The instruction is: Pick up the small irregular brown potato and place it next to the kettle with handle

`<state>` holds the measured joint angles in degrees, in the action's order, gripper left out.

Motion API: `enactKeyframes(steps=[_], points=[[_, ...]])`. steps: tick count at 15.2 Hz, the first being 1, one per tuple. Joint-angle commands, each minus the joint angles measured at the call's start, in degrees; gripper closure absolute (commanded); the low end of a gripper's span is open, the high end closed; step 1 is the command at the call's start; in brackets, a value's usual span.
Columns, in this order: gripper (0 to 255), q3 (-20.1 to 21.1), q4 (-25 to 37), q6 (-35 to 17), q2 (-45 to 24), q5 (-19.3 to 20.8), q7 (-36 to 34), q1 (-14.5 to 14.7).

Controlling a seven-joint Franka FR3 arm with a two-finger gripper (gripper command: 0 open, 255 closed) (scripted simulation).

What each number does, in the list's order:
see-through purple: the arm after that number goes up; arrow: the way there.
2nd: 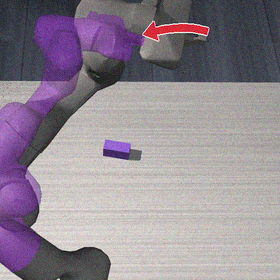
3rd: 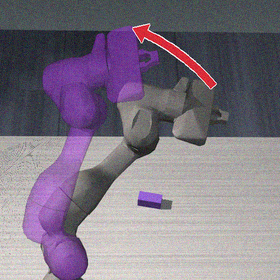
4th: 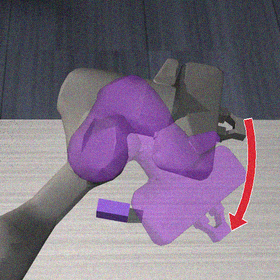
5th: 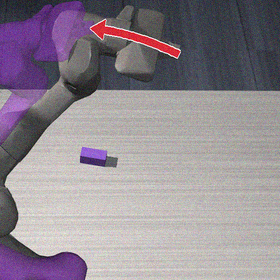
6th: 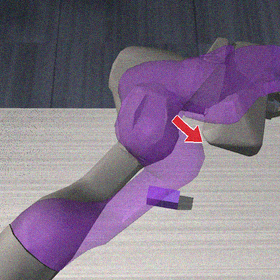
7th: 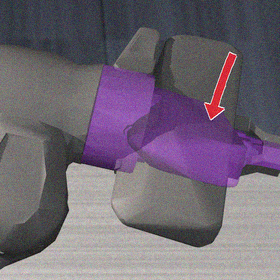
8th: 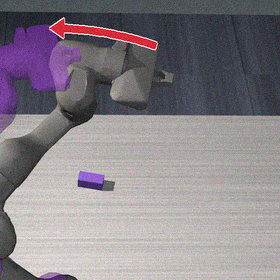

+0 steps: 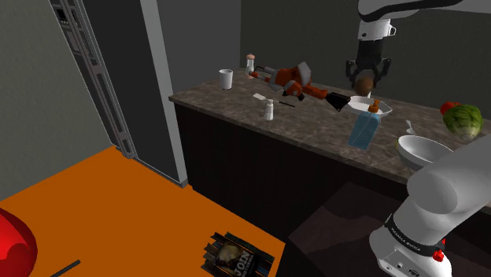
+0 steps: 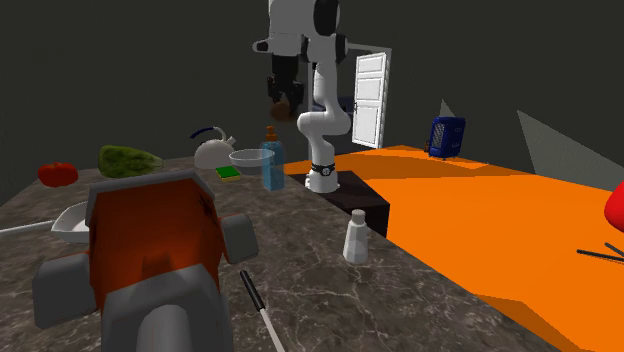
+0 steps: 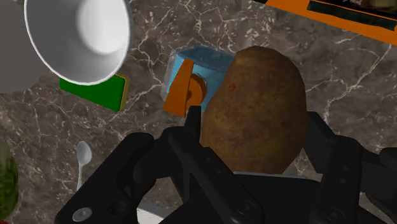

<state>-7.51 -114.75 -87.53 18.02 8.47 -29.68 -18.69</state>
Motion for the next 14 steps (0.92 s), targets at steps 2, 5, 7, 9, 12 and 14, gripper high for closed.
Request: enactKeyframes(steps=[2,5,7,9,12,14], points=[[255,-1.5,-5.08,0.33,5.77,1.64,2.36,-1.28],[255,-3.04,-9.25,0.97,10.98,3.47,4.66,-2.58],[255,-4.13,-11.7,1.56,14.34,4.82,6.32,-3.56],[255,-5.3,-13.89,2.28,17.6,6.28,8.08,-4.59],[255,-7.18,-16.68,3.54,22.26,8.69,10.92,-6.26],[255,-8.54,-18.21,4.47,25.2,10.44,12.95,-7.42]])
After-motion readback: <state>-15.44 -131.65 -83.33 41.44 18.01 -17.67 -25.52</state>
